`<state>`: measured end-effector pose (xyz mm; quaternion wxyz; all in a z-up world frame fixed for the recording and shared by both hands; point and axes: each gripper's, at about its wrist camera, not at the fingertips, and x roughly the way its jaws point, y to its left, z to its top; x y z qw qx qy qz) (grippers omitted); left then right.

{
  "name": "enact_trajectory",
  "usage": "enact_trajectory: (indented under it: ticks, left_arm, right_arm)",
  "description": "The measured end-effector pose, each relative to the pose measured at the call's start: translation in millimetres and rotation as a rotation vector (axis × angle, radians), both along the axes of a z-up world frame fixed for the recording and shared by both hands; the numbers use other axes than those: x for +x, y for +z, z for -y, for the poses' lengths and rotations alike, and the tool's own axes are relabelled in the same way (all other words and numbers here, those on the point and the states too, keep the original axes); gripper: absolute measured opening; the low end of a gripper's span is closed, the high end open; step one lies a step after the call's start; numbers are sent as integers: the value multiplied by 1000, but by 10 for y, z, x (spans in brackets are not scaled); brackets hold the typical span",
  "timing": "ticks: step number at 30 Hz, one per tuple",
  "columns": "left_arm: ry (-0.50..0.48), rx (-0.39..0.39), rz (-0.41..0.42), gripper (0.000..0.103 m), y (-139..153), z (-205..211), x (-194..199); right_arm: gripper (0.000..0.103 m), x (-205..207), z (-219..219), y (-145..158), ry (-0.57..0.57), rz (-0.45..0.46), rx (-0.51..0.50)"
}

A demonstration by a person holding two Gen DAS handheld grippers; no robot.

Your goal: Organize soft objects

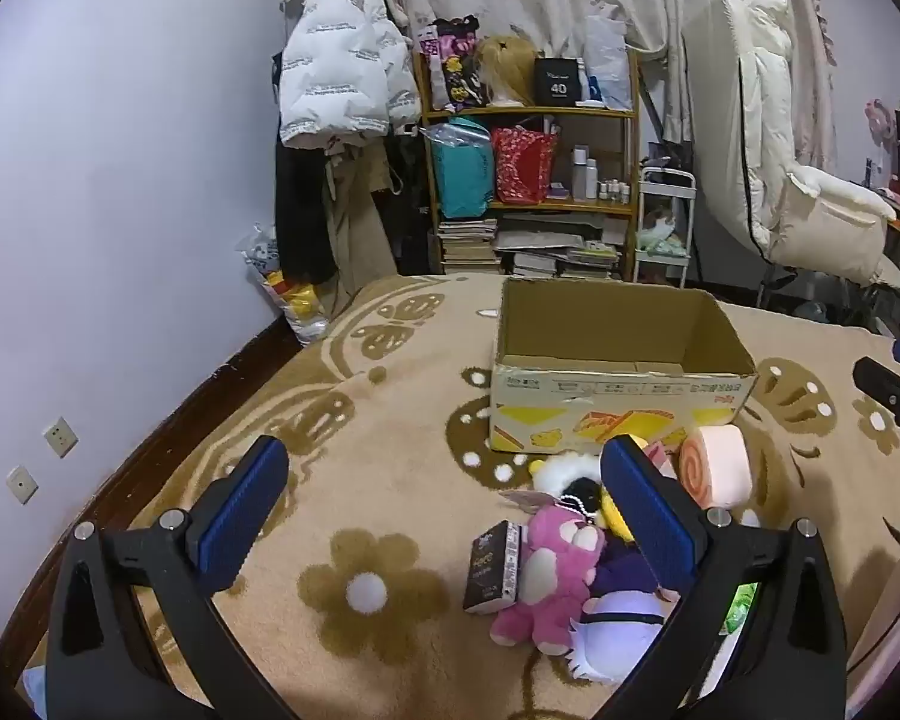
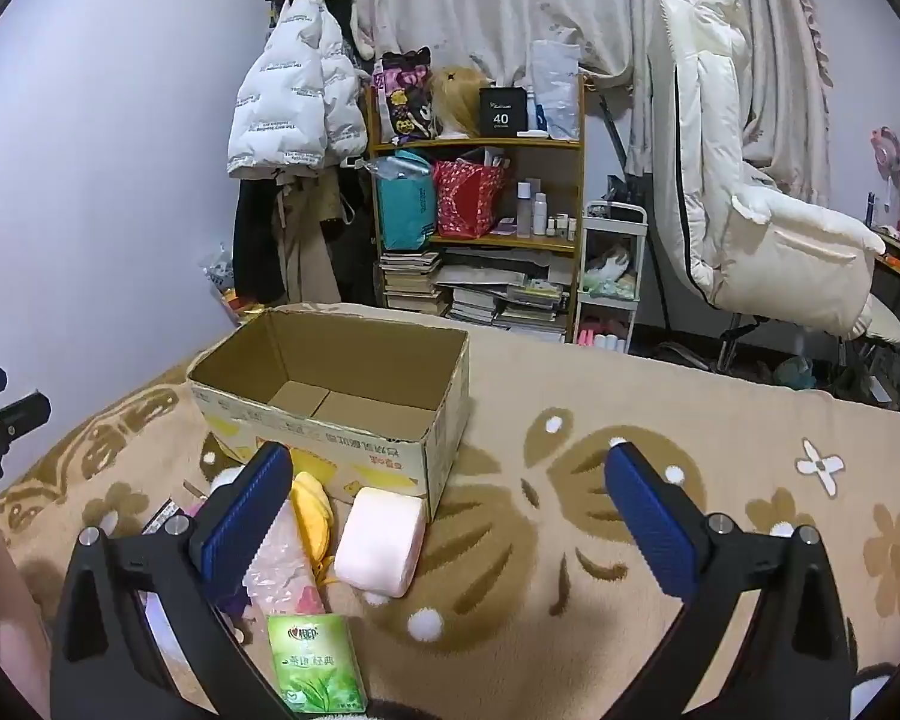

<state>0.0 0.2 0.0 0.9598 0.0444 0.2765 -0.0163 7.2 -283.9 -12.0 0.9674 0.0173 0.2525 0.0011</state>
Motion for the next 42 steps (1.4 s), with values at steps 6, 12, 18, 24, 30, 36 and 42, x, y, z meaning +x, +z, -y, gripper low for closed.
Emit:
enact_trajectory:
  ticks: [6,12,18,24,30,36,42]
  left_arm:
    - [0,36,11,103,35,27,-20]
    - [0,24,8,103,30,22,-27]
    - [-1,22,5,103,29,30,-37]
    - [-2,21,4,103,41,11,-38]
    - [0,20,3,103,19,19,-42]
    - [0,19,2,103,8,7,-28]
    - [0,20,1,103,13,12,-31]
  right_arm:
    - [103,-7,-7,-3,-2,9,-5]
    - [103,0,-17,-12,-4,7,-13]
    - [103,3,-16,-20,-4,4,-11]
    - [103,8,-23,0,-3,1,-14]
    - [103,22,-56,-39,-2,0,-15]
    - [103,18,-53,-39,-5,-2,-19]
    - [103,34,-95,-64,-4,-4,-17]
